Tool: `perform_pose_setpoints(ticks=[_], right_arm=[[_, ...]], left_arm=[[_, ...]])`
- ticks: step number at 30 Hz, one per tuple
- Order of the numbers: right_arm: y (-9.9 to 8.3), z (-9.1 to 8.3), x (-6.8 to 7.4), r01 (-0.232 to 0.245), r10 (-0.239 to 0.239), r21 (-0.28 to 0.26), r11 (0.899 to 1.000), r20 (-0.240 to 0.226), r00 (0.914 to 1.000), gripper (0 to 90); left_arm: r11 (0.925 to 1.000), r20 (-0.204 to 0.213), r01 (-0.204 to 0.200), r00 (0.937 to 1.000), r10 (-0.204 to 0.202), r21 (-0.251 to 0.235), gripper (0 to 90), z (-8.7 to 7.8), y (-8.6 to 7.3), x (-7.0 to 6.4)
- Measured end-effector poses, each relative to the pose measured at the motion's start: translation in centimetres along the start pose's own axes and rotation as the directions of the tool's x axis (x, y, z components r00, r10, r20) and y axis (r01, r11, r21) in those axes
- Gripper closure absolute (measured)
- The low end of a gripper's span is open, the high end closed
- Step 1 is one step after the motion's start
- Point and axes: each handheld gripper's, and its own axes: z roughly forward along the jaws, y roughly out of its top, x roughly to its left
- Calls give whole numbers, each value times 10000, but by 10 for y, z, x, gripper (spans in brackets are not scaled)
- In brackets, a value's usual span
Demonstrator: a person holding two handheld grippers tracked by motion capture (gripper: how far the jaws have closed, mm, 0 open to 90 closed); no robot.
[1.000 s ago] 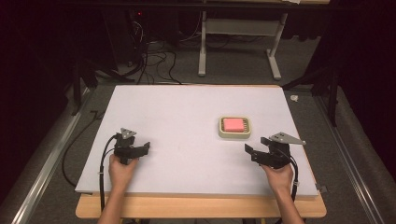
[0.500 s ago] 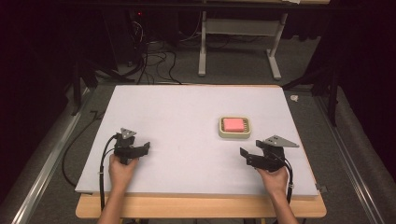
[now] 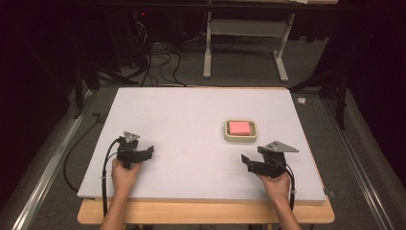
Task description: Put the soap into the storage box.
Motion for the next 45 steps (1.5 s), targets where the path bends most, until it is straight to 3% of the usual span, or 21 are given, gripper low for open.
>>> perform_pose_setpoints(ticks=[25, 45], right_arm=[[-7, 27, 8, 412, -473, 922, 9949, 643, 9968, 261], [-10, 47, 14, 584, -692, 1388, 9886, 742, 9948, 271]], left_arm=[[10000, -2, -1, 10000, 1, 1, 253, 0, 0, 0], [10000, -7, -6, 10000, 6, -1, 253, 0, 0, 0]])
